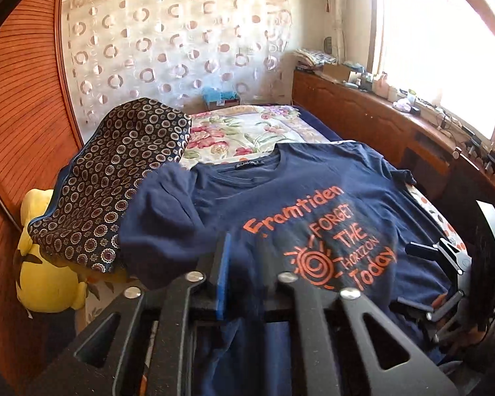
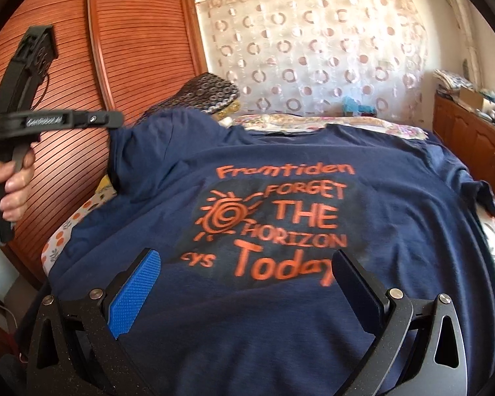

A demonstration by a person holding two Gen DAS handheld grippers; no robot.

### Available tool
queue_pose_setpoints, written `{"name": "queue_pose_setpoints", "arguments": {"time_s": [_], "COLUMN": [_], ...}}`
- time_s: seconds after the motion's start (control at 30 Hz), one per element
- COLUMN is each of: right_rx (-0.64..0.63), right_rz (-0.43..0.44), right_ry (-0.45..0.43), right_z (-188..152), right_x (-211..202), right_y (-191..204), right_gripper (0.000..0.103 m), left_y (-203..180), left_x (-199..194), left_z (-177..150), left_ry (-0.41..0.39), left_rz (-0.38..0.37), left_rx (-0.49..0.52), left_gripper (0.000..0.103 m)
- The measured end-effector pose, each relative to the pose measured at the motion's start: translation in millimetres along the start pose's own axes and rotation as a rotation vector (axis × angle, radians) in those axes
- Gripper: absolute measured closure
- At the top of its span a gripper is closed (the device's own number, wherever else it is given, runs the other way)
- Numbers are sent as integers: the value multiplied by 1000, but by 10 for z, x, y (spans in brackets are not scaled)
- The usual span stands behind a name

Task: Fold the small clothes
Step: 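Fold the grasped side of the shirt over toward its printed center with the left tool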

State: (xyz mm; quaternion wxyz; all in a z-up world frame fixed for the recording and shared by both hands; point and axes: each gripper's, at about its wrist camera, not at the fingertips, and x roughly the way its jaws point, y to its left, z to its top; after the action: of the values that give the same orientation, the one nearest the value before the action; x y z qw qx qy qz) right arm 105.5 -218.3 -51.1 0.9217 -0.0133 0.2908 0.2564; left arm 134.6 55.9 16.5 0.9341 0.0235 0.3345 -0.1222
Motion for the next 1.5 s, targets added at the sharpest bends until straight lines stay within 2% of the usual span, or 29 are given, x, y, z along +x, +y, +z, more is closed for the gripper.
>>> {"name": "queue_pose_setpoints", "arguments": {"time_s": [0.03, 0.07, 0.1, 0.13, 0.17, 0.2, 0.37, 0.47, 0.6, 0.77, 0.87, 1.03, 1.2, 1.27, 1.37, 1.4, 1.43, 1.5], "right_rx": [2, 4, 5, 4, -3, -11, -72, -128, -200, -269, -294, -384, -479, -514, -551, -546, -533, -506], "right_rz": [-4, -5, -4, -4, 0, 6, 67, 135, 227, 339, 349, 361, 358, 329, 284, 289, 306, 328], "right_ry": [0, 1, 1, 3, 8, 10, 16, 20, 49, 160, 218, 280, 347, 379, 418, 415, 415, 374], "right_z": [1, 6, 15, 32, 50, 68, 257, 438, 686, 856, 886, 873, 867, 819, 771, 785, 810, 899], "right_x": [-14, -30, -38, -40, -44, -45, 0, 78, 321, 865, 1210, 1556, 1792, 1914, 2085, 2112, 2118, 2075], "right_y": [-21, -34, -42, -42, -20, 4, 163, 291, 584, 1050, 1220, 1593, 1869, 1965, 2046, 2040, 2026, 1978], "right_gripper": [0, 0, 0, 0, 0, 0, 0, 5, 17, 32, 41, 56, 60, 61, 77, 89, 96, 97], "left_y": [15, 46, 96, 138, 221, 283, 618, 785, 921, 1046, 1091, 1122, 1134, 1146, 1146, 1142, 1138, 1126], "left_x": [-59, -116, -180, -226, -295, -335, -366, -339, -371, -484, -531, -597, -621, -609, -586, -582, -581, -566], "left_z": [-8, -28, -56, -84, -147, -200, -533, -754, -954, -1088, -1134, -1179, -1199, -1207, -1215, -1217, -1220, -1220], "left_ry": [-13, -26, -37, -39, -45, -47, 5, 38, 44, 27, 23, 18, 10, 14, 21, 22, 21, 21], "left_rz": [-3, -3, 4, 13, 27, 37, 73, 109, 121, 131, 142, 152, 153, 153, 155, 155, 153, 146], "left_rx": [-4, -11, -22, -32, -45, -55, -111, -139, -172, -203, -210, -211, -218, -222, -224, -224, -226, -228], "left_gripper": [69, 55, 45, 39, 28, 23, 23, 23, 23, 23, 23, 23, 23, 23, 23, 23, 23, 23]}}
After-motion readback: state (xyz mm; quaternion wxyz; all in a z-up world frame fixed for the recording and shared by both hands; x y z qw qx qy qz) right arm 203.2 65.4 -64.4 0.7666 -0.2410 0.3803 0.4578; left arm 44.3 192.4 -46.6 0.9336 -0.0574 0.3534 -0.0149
